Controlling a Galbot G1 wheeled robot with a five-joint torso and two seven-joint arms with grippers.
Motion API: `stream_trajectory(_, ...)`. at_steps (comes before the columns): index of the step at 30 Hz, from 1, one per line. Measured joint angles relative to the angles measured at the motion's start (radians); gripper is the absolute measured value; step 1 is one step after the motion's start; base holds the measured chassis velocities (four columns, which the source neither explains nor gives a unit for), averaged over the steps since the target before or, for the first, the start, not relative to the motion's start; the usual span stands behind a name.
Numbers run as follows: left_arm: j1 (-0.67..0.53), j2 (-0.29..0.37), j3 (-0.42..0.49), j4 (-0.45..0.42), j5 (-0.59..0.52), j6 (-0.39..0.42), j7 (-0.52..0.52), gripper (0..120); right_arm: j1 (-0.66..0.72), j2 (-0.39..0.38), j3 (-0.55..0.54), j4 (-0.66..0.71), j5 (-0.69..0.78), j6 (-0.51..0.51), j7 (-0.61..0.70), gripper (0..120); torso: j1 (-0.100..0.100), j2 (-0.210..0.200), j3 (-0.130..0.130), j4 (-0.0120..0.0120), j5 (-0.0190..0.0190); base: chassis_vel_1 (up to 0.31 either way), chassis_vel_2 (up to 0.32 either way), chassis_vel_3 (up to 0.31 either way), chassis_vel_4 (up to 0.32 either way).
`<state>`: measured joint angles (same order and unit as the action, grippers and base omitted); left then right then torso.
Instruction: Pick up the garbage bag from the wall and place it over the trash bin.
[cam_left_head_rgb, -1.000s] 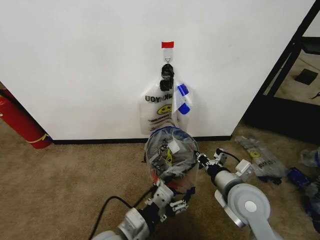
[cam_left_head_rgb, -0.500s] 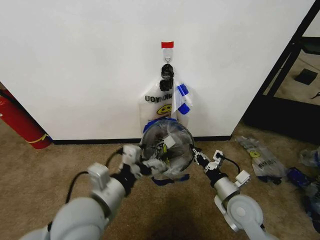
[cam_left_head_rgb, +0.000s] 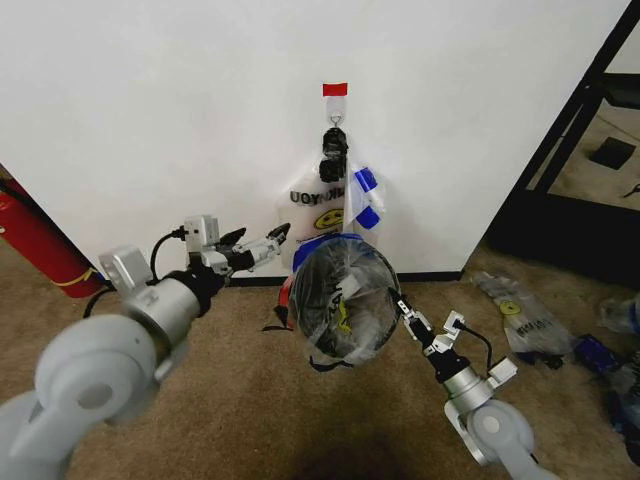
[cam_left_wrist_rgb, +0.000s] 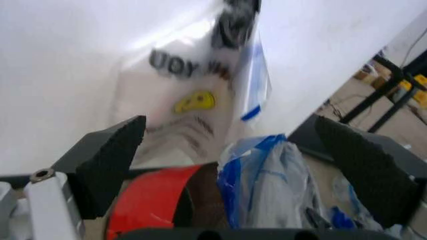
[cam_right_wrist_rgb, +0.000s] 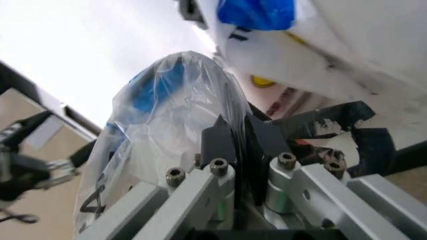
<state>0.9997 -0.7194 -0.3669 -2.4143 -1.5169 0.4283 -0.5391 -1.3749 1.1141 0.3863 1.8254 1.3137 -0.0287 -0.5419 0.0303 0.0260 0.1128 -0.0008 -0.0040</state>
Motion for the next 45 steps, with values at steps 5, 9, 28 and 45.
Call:
stream_trajectory(5, -0.050, -0.026, 0.090, 0.049, 0.001, 0.023, 0.026, 100, -0.004, -0.002, 0.003, 0.020, -0.001, -0.005, -0.017, 0, 0.000, 0.000, 0.000, -0.0003, 0.0000, 0.000, 0.000, 0.000, 0.000)
stream_trajectory(9, -0.072, -0.033, 0.122, 0.078, 0.005, 0.033, 0.026, 100, -0.008, -0.003, 0.008, 0.042, -0.001, -0.006, -0.013, 0, 0.000, 0.000, 0.000, -0.0002, 0.0000, 0.000, 0.000, 0.000, 0.000)
stream_trajectory(28, -0.010, -0.014, 0.042, 0.082, -0.014, 0.042, 0.010, 82, 0.015, -0.004, 0.009, 0.054, 0.003, -0.019, 0.026, 0, 0.000, 0.000, 0.000, 0.0000, 0.0000, 0.000, 0.000, 0.000, 0.000)
stream_trajectory(45, -0.017, -0.026, 0.085, 0.078, 0.020, 0.044, 0.011, 20, 0.026, 0.002, 0.009, 0.063, 0.016, -0.011, 0.078, 0, 0.000, 0.000, 0.000, -0.0002, 0.0001, 0.000, 0.000, 0.000, 0.000)
